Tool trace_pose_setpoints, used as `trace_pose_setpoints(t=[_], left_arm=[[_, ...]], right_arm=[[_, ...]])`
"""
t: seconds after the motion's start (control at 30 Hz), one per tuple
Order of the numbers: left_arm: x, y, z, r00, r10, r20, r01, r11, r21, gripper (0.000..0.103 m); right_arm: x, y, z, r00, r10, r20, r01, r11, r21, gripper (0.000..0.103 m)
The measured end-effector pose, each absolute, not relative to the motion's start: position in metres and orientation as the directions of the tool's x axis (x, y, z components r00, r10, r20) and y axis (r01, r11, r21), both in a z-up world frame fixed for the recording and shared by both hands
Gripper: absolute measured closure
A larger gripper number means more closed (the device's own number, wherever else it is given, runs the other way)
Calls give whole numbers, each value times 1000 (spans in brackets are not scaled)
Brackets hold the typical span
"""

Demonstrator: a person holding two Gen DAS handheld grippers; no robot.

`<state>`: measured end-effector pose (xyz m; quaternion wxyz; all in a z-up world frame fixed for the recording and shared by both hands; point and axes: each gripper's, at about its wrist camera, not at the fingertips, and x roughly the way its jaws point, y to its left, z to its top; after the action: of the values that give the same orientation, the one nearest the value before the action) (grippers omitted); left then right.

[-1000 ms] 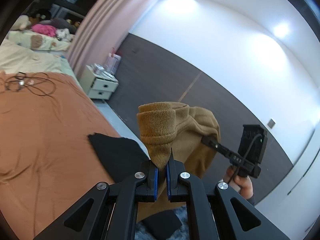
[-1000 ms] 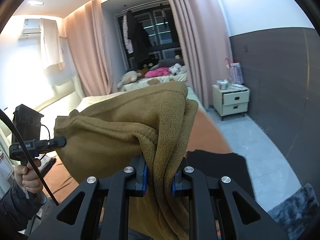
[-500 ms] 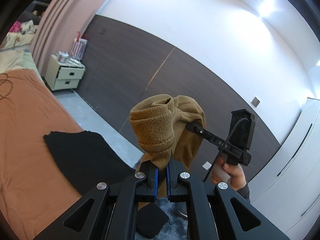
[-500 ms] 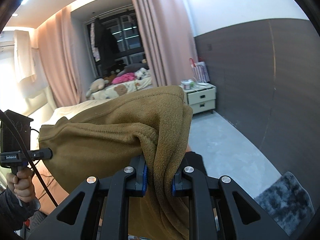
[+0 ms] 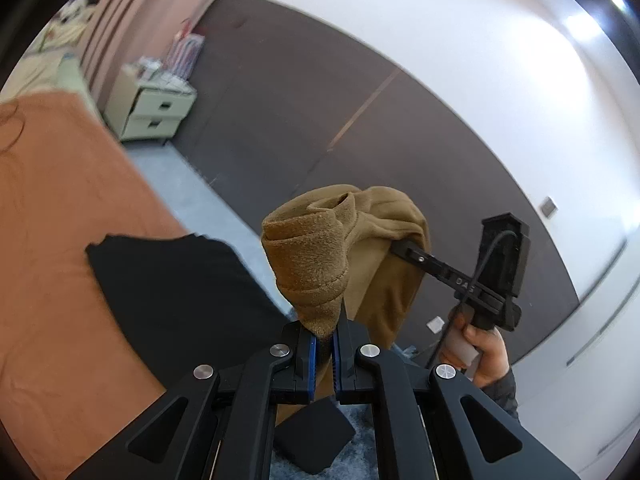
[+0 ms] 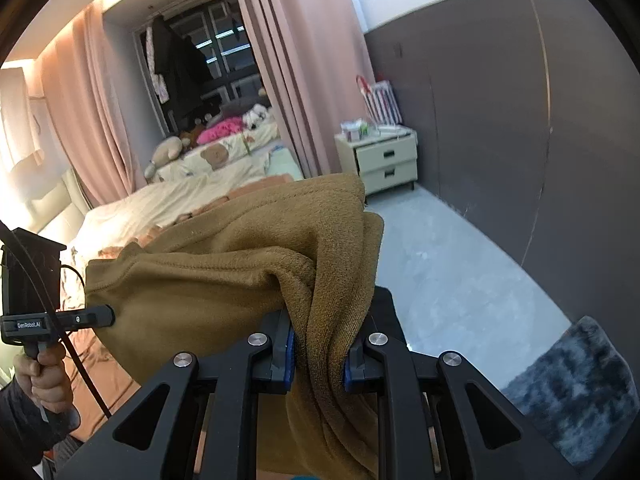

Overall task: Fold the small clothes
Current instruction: 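Lower the shirt with both grippers onto the black folded garment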

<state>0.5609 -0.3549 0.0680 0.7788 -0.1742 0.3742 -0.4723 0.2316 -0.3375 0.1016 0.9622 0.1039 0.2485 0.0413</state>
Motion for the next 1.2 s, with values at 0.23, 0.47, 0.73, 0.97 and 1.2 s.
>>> trace_pose_setpoints(t=[0.23,0.47,0.73,0.97,1.2], left_arm=[[624,-355,25,296,-832,-470,530,552,-643,97],[678,-361,-12,298,-804,-515,475,593,-650,97],[713,-354,-62,311,-756,-576,431,653,-623,97],[743,-362,-100,331,-662,-673,402,744,-534,94],[745,-359,-127,312,-564,-764,367,814,-451,53]], right_arm=[[292,-298,85,832,140,-536,-15,973,230,89],[337,-268,68,779,147,-610,-8,975,224,89],[367,-241,55,725,152,-671,-11,978,209,89],[384,-266,37,644,67,-762,100,980,171,75],[352,-273,59,635,-24,-772,151,984,94,35]])
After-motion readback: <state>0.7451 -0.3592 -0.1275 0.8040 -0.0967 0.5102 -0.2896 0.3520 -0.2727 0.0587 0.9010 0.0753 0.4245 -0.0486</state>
